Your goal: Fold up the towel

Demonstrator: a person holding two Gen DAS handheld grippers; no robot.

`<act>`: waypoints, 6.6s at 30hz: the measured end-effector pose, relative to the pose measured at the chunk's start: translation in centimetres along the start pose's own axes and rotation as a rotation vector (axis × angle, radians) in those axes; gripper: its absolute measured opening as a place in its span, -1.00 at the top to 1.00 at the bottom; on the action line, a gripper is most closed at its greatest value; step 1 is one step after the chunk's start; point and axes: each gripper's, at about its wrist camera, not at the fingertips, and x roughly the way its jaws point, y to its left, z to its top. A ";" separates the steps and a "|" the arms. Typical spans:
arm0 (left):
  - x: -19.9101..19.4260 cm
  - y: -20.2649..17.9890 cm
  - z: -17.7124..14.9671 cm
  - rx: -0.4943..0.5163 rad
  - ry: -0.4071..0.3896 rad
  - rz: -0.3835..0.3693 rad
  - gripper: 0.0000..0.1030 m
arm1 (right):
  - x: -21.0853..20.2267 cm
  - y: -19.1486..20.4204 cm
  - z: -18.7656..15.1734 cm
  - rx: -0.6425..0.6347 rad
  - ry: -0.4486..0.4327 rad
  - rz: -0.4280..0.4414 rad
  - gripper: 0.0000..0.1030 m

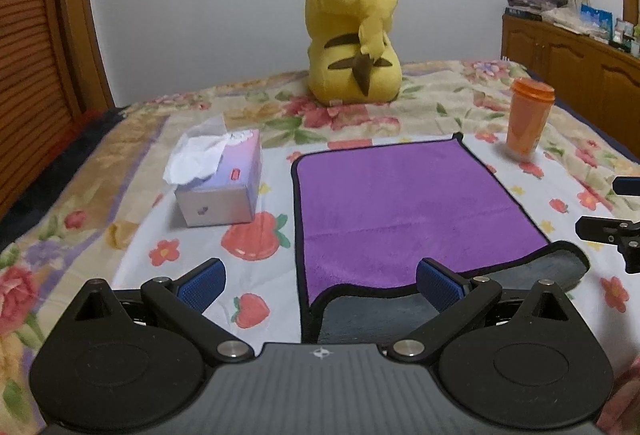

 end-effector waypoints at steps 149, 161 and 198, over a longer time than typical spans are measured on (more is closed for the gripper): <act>13.9 1.1 8.0 0.019 -0.080 -0.103 0.84 | 14.2 -4.5 6.7 -0.101 0.029 0.139 0.90; 15.6 1.4 11.1 0.022 -0.139 -0.059 0.84 | 16.2 -5.0 9.4 -0.116 -0.044 0.083 0.90; 24.4 1.2 9.9 0.036 -0.070 -0.010 0.51 | 24.0 -5.4 7.6 -0.113 0.021 -0.001 0.73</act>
